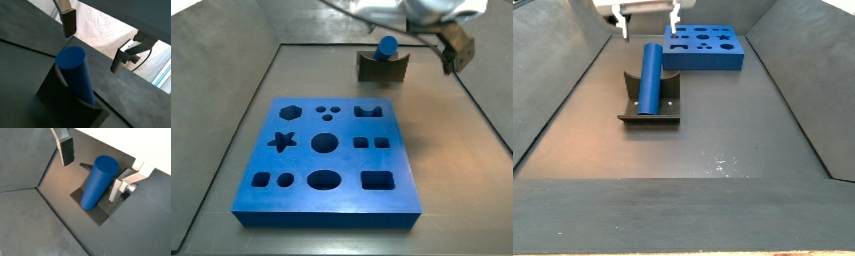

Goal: Pick up the round object. Move up. Place the round object on the fixture. Regrasp the round object. Move to above the board. Insert the round object.
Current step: Regrasp the round object.

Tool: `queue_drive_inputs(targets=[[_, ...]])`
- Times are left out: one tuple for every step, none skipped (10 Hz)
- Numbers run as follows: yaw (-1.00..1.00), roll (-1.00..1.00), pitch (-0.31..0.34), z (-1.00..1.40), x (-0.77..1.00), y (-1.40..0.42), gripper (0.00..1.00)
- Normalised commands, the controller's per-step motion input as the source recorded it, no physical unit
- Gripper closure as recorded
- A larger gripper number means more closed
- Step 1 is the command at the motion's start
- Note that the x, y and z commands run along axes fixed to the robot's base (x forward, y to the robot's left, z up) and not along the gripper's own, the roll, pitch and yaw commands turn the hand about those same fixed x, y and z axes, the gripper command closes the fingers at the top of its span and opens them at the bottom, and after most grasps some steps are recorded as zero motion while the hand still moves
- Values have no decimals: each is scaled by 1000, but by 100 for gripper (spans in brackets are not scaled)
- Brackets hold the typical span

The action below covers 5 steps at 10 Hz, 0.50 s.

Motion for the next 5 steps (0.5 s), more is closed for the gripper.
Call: queue_drive_inputs(targets=[[23,75,-69,-748,107,-1,0],[13,73,-60,-592,95,-3,0],[6,74,-53,-487,87,-3,0],[1,70,-38,-242,80,-6,0],[0,0,0,0,0,0,100]])
